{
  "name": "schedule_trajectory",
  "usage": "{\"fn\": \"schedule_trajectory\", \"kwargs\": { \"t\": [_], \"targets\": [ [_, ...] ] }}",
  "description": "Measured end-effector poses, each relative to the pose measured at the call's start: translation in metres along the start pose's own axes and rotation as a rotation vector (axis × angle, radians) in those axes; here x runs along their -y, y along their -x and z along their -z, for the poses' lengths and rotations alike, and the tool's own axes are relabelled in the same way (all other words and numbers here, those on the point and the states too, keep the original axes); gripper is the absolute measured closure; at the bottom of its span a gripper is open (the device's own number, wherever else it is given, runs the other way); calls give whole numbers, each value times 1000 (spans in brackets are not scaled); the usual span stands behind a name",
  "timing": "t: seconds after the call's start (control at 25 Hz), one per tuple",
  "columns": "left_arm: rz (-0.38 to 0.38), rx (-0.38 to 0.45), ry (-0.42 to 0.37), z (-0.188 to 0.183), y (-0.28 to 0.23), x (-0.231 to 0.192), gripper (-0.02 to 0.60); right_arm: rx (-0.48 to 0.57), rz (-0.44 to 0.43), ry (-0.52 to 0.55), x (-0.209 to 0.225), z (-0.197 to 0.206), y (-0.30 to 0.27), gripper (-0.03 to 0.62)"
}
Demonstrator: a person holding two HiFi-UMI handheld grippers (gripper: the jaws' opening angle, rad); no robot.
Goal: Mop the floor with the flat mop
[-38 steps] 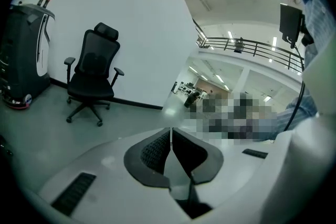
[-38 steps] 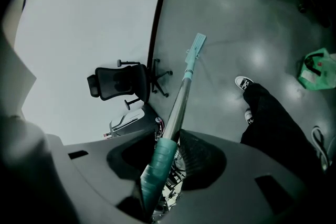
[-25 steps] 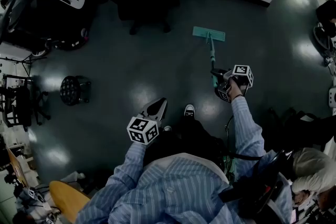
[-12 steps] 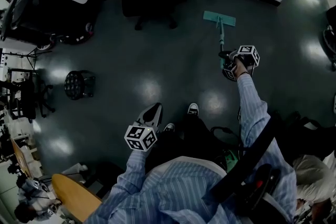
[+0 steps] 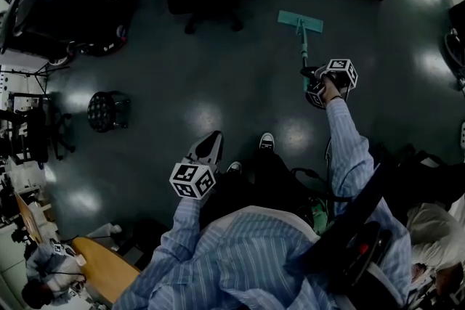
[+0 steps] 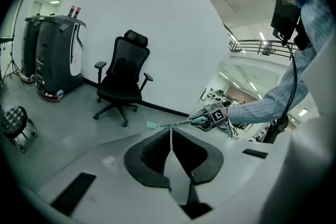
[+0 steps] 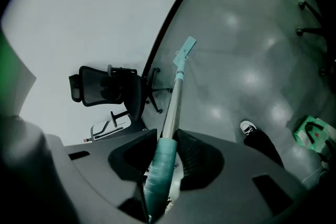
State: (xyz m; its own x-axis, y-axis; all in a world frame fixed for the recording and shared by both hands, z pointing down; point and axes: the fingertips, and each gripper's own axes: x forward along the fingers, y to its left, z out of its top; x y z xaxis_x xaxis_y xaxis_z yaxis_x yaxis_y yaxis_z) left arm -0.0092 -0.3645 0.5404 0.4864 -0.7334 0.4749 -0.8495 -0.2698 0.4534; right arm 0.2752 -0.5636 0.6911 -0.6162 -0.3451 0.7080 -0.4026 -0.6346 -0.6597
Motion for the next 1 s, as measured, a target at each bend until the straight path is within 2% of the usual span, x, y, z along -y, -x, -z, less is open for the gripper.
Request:
{"fn": "schedule_trajectory", "kwargs": {
  "t": [0.36,0.52,0.68,1.0],
  "targets": [
    [39,7,-65,8,42,-13,566,-1,13,-21,45,77,16,473],
    [49,23,-65,13,74,-29,566,20,7,-36,60,117,21,473],
    [101,27,-95,23,107,-30,566,36,-10,-57,78,168,28,473],
    [223,-15,-158,70,168,-23,566,60,-41,-99,137,281,44,473]
  ]
}}
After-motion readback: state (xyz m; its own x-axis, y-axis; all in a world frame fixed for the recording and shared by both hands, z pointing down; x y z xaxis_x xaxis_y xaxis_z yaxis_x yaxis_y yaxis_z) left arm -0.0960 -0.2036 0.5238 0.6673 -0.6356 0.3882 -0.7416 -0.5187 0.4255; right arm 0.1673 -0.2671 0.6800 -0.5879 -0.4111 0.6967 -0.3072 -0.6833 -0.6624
